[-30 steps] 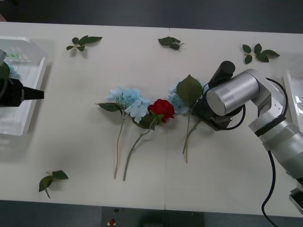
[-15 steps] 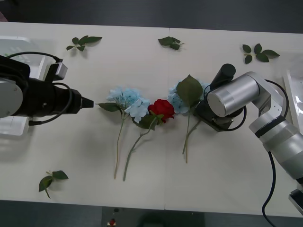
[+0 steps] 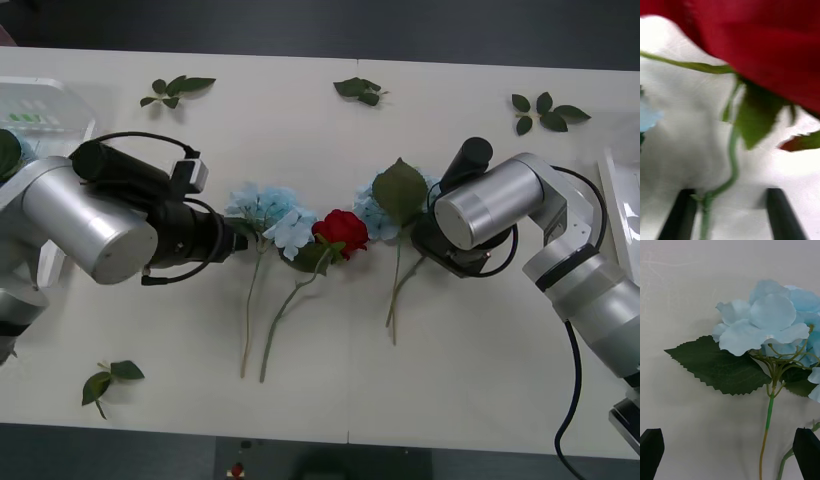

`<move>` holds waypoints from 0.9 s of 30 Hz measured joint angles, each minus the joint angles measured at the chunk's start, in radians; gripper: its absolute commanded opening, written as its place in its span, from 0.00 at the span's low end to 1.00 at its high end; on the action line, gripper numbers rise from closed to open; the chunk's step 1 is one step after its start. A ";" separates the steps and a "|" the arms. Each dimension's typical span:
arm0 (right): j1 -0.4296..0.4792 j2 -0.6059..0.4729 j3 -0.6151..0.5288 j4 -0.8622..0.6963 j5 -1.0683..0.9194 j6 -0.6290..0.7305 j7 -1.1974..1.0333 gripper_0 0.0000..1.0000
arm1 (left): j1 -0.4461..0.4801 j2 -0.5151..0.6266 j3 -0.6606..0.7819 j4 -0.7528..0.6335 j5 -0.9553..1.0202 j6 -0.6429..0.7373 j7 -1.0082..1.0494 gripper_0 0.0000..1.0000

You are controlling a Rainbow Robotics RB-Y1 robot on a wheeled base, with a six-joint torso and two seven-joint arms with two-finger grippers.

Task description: Put the red flowers into the right box and the blue flowers into the left box

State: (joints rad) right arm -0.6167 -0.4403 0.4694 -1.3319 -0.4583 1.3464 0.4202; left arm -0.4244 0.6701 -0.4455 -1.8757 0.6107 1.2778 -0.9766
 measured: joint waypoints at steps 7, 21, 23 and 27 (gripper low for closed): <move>-0.002 0.000 0.004 0.000 0.000 0.005 0.001 0.00 | -0.042 -0.054 -0.101 0.082 -0.074 -0.084 0.061 1.00; -0.022 -0.061 -0.022 -0.189 -0.037 0.236 0.002 0.00 | -0.049 -0.122 -0.189 0.234 -0.188 -0.202 0.061 1.00; -0.022 -0.074 -0.045 -0.214 -0.047 0.259 0.002 0.00 | -0.050 -0.122 -0.202 0.234 -0.212 -0.202 0.061 1.00; -0.022 -0.108 -0.077 -0.274 -0.052 0.295 0.002 0.00 | -0.063 -0.122 -0.236 0.235 -0.229 -0.202 0.061 1.00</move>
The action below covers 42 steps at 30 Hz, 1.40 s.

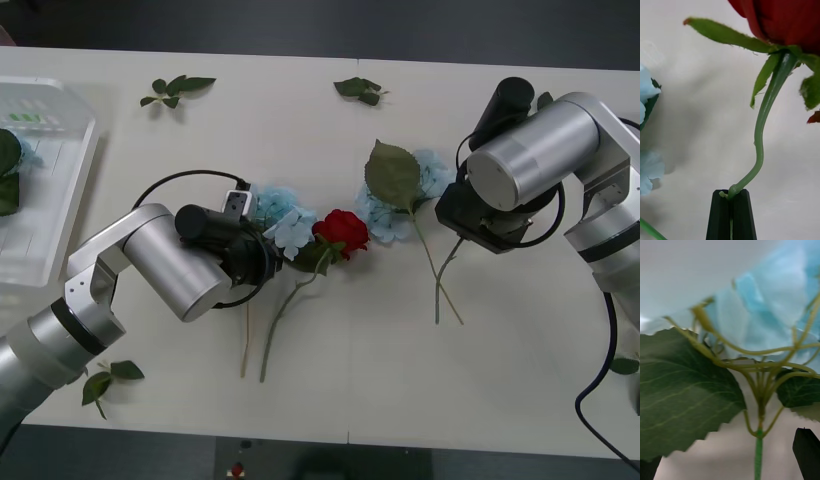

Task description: Put the red flowers into the right box and the blue flowers into the left box

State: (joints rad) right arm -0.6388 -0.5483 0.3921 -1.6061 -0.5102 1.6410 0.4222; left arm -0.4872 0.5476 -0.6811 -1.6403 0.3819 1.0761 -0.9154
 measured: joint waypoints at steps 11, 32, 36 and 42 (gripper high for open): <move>0.000 -0.079 -0.134 -0.181 -0.064 0.170 0.033 0.00 | -0.014 0.000 -0.030 0.001 -0.021 0.000 0.000 0.67; 0.140 -0.161 -0.821 -0.236 -0.144 0.281 0.527 0.00 | -0.021 0.035 -0.028 -0.024 -0.026 0.006 0.015 0.00; 0.150 -0.179 -0.890 -0.126 -0.112 0.281 0.738 0.00 | -0.022 0.111 0.037 -0.156 0.039 0.131 0.015 0.00; 0.150 -0.243 -0.898 0.058 -0.095 0.199 0.847 0.00 | -0.022 0.247 0.233 -0.321 0.149 0.339 0.001 0.00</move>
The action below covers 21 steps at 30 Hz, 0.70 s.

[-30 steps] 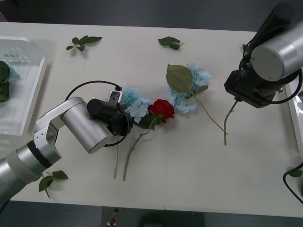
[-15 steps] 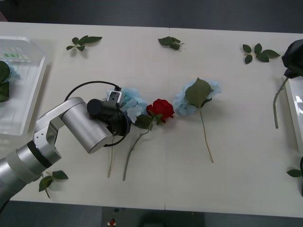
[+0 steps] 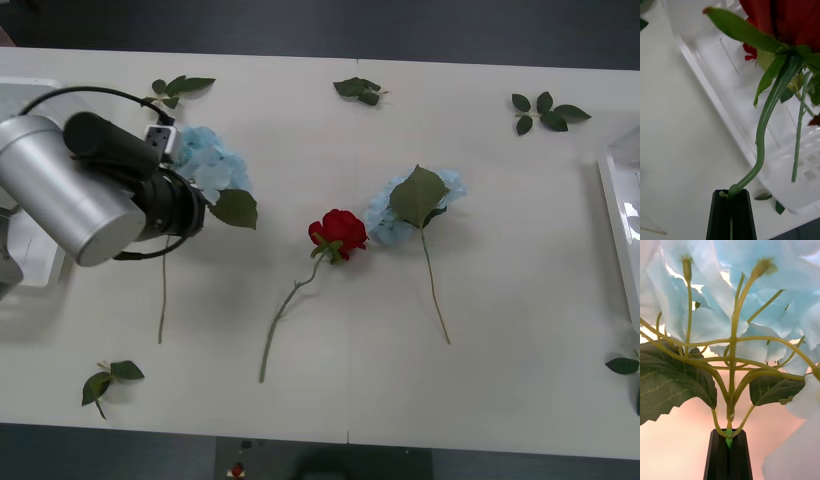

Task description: Put the red flowers into the right box and the blue flowers into the left box

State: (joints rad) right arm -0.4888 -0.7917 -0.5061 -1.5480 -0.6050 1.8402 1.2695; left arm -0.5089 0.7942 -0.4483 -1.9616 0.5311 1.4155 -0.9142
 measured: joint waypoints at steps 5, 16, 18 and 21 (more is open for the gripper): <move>0.000 -0.032 0.001 0.122 0.020 -0.113 0.136 0.00 | 0.000 0.081 0.118 0.003 0.048 0.084 -0.135 0.00; 0.000 -0.058 0.031 0.343 0.036 -0.361 0.308 0.00 | 0.000 0.213 0.142 0.233 0.049 -0.019 -0.197 0.00; 0.000 -0.058 0.031 0.379 0.037 -0.408 0.312 0.00 | 0.000 0.230 0.142 0.278 0.049 -0.042 -0.205 0.00; 0.000 -0.058 0.031 0.433 0.037 -0.470 0.312 0.00 | 0.000 0.250 0.142 0.338 0.049 -0.081 -0.234 0.00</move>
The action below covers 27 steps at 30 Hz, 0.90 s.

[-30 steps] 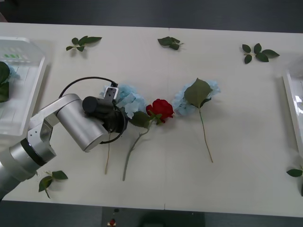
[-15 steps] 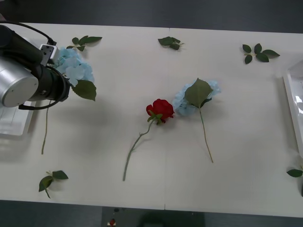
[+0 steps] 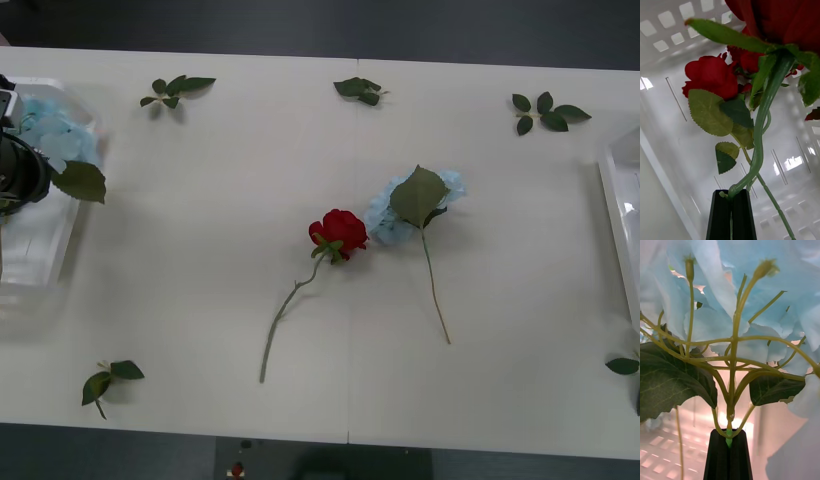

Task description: Put the red flowers into the right box and the blue flowers into the left box

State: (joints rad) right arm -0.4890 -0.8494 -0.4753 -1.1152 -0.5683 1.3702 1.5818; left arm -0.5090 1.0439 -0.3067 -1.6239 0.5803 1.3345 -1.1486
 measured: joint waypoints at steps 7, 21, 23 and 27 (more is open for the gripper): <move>0.000 0.000 0.022 0.108 0.000 -0.129 0.002 0.00 | 0.000 0.018 0.000 0.139 0.000 -0.095 -0.016 0.00; 0.000 0.000 0.043 0.126 -0.015 -0.147 0.056 0.91 | 0.000 0.018 0.000 0.265 -0.055 -0.181 -0.083 0.75; 0.000 0.000 0.043 0.120 -0.033 -0.132 0.056 0.91 | 0.000 0.018 0.000 0.264 -0.055 -0.185 -0.083 0.83; 0.000 0.000 0.043 0.040 -0.035 -0.029 0.057 0.91 | 0.000 0.018 0.000 0.263 -0.054 -0.208 -0.083 0.89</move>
State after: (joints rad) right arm -0.4890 -0.8494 -0.4320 -1.0748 -0.6036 1.3413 1.6383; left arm -0.5090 1.0614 -0.3067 -1.3612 0.5259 1.1269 -1.2317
